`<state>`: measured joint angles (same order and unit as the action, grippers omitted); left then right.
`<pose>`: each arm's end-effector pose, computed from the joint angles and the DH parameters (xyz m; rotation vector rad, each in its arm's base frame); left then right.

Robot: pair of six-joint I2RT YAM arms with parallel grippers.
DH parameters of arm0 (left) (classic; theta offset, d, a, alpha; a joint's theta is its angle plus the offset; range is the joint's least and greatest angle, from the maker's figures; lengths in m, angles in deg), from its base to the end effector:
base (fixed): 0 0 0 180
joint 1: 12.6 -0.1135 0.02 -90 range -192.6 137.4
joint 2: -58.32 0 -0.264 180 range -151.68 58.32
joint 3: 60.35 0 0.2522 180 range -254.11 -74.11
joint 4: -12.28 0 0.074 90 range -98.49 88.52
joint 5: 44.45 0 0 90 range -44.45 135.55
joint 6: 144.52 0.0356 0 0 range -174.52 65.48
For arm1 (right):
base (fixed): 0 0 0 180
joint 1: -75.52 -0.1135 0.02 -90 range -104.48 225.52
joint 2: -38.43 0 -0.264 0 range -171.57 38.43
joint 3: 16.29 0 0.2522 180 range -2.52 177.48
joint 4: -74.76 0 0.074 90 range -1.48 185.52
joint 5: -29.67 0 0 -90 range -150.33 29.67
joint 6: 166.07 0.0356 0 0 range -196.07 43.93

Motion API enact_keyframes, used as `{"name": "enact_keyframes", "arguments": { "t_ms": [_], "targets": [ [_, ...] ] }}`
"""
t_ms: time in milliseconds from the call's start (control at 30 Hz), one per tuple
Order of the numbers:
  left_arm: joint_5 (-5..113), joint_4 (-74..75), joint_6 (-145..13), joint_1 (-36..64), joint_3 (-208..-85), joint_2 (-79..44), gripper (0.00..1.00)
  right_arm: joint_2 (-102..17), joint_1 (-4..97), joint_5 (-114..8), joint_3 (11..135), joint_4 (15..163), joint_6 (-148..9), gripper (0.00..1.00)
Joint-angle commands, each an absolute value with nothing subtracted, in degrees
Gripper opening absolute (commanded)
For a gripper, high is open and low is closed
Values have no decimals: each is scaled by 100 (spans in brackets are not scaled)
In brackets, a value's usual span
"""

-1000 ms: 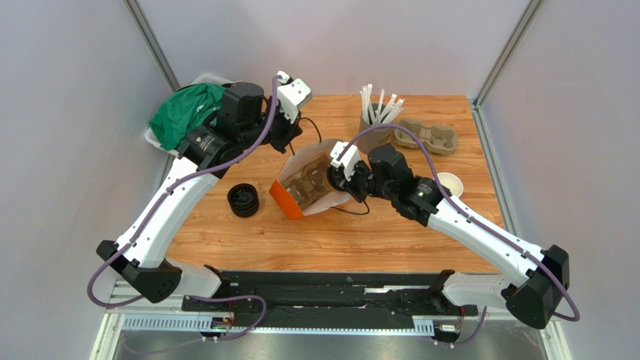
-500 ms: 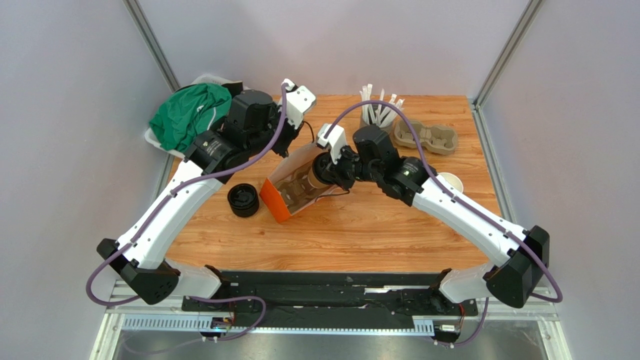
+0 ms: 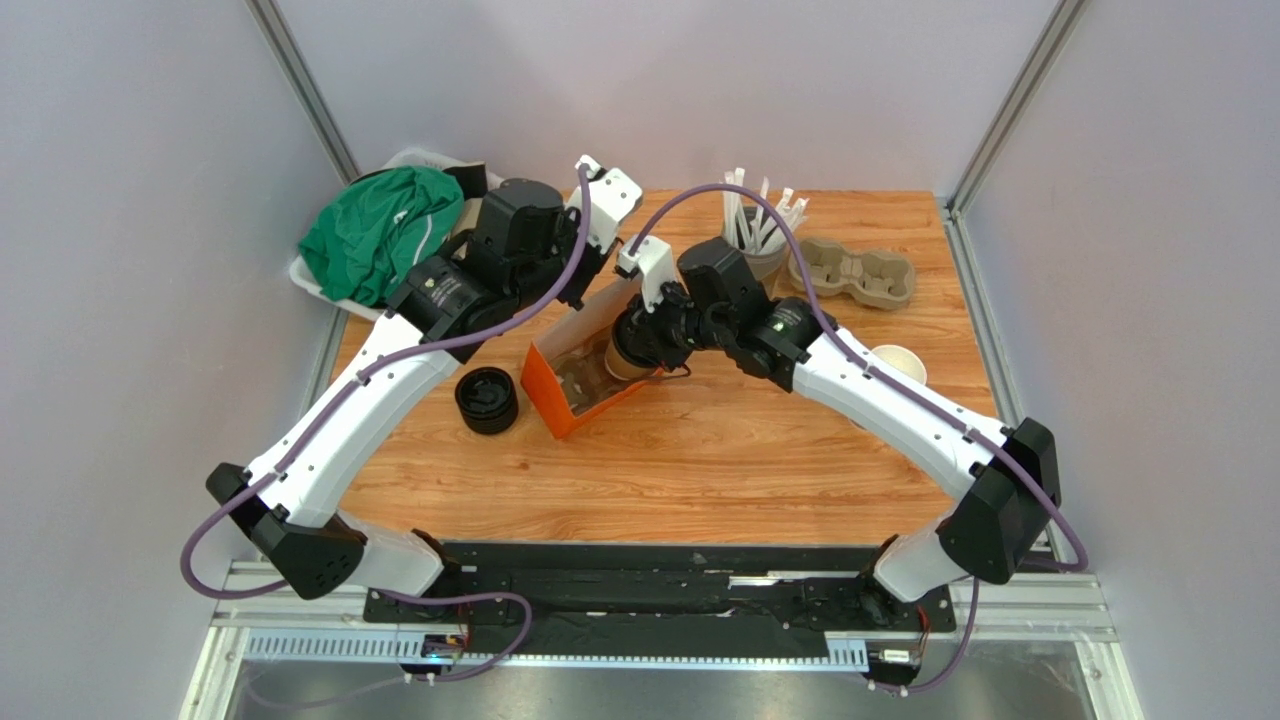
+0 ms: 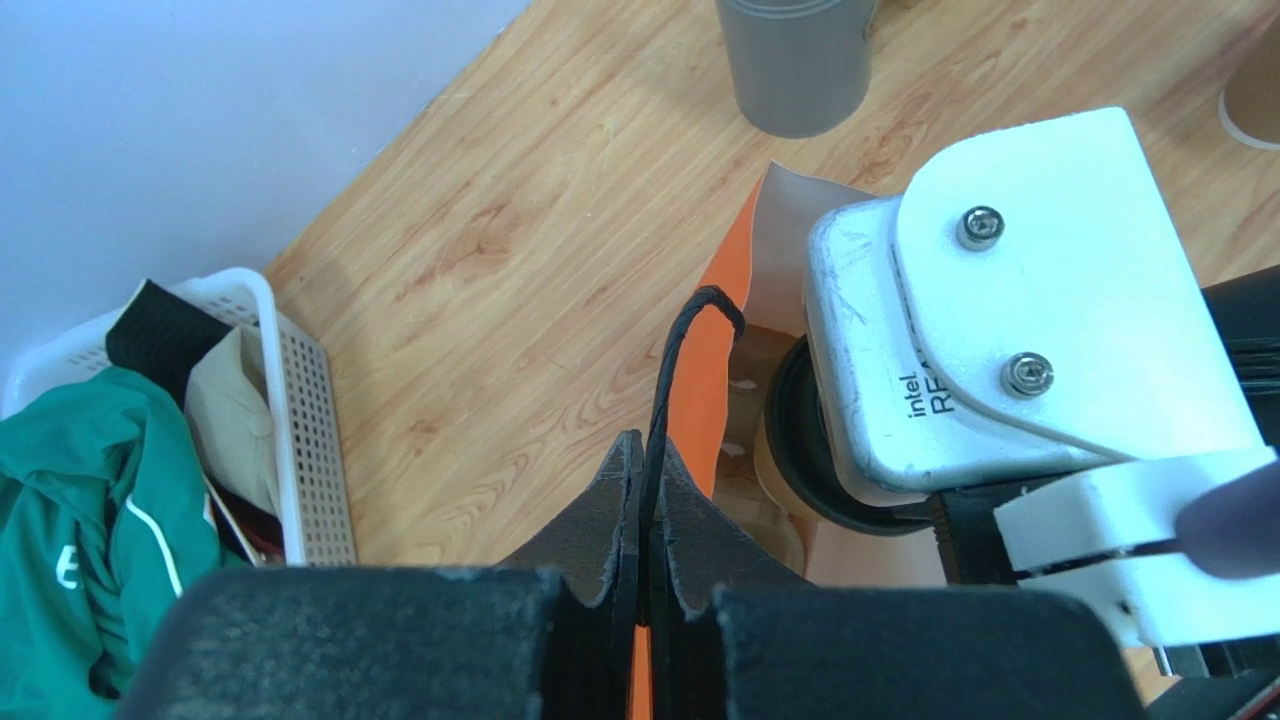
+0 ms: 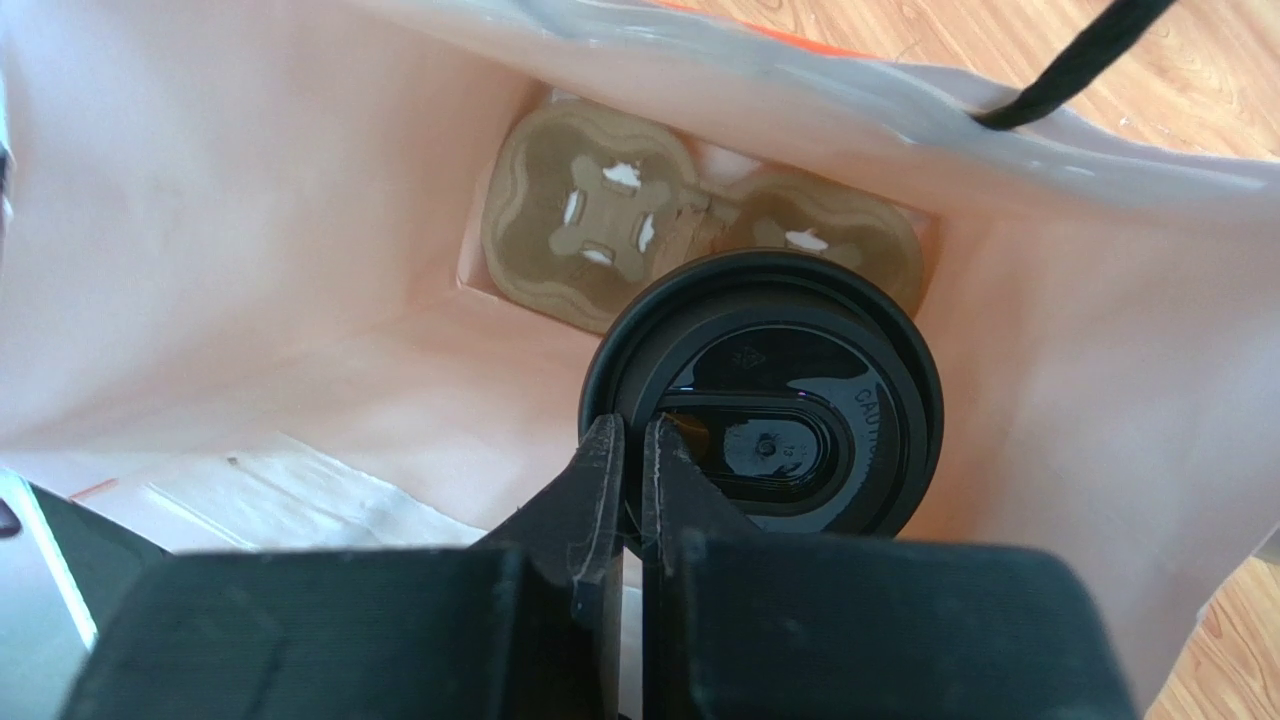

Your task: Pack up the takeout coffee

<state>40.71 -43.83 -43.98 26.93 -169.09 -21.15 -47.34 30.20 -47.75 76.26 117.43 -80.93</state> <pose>0.2251 -0.1819 0.4469 0.8171 1.8750 -0.2309 0.2329 0.2465 0.3428 -1.0685 1.9834 0.6299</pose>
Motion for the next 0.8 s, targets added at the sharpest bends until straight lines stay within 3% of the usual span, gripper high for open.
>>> {"name": "enact_keyframes", "arguments": {
  "t_ms": [0,367,767],
  "targets": [
    [3879,-4191,-4538,2748,-17193,-2131,0,-4814,3043,-4793,8062,11463,-7879,0],
    [3852,-4218,-4688,2757,-17307,-2140,0,-5078,3034,-5338,8053,11234,-7651,0],
    [3773,-4271,-4732,2765,-17606,-2079,0,-4700,2832,-6215,6832,10514,-8090,0]
  ]
}}
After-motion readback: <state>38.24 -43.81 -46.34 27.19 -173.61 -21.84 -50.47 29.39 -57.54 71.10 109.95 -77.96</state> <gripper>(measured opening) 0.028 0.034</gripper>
